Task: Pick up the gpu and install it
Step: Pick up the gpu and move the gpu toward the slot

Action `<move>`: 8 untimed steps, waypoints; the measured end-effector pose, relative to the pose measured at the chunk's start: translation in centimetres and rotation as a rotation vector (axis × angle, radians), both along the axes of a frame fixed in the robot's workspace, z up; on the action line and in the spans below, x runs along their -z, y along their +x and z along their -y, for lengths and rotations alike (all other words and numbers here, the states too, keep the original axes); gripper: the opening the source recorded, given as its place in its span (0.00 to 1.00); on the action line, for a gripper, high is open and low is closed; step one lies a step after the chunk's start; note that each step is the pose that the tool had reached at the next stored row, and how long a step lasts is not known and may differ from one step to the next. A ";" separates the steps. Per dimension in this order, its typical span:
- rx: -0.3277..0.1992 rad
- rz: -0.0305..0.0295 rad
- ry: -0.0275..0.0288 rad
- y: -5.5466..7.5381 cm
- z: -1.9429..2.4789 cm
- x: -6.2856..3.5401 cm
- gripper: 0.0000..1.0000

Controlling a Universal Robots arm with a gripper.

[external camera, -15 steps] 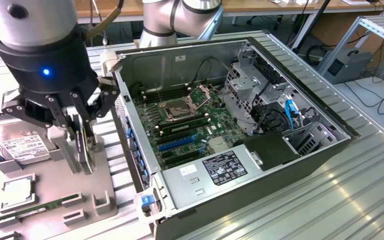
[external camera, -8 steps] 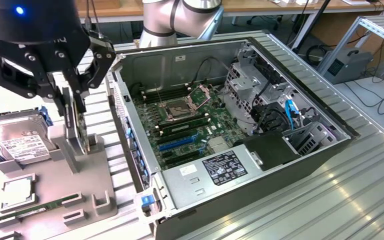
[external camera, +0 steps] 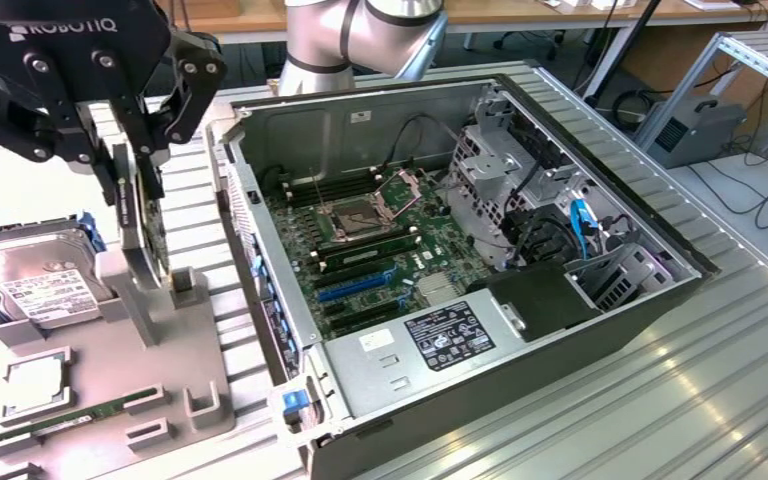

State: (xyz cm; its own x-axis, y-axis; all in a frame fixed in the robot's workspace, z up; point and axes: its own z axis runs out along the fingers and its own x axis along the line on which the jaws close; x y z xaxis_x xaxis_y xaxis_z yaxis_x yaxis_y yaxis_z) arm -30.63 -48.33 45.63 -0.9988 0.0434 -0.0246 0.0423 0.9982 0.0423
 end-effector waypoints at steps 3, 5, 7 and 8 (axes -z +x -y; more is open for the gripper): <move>0.000 0.0001 0.0001 0.0 0.00 -0.62 0.27; 0.000 0.0001 0.0001 0.0 0.00 -0.62 0.27; 0.000 0.0000 0.0000 0.0 0.00 -0.62 0.27; 0.000 0.0000 0.0000 0.0 -0.01 -0.63 0.27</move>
State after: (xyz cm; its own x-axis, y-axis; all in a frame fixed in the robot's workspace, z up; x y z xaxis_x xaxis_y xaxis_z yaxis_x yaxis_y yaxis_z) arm -30.58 -48.32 46.26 -0.9988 0.0435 -0.0246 0.0424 0.9982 0.0423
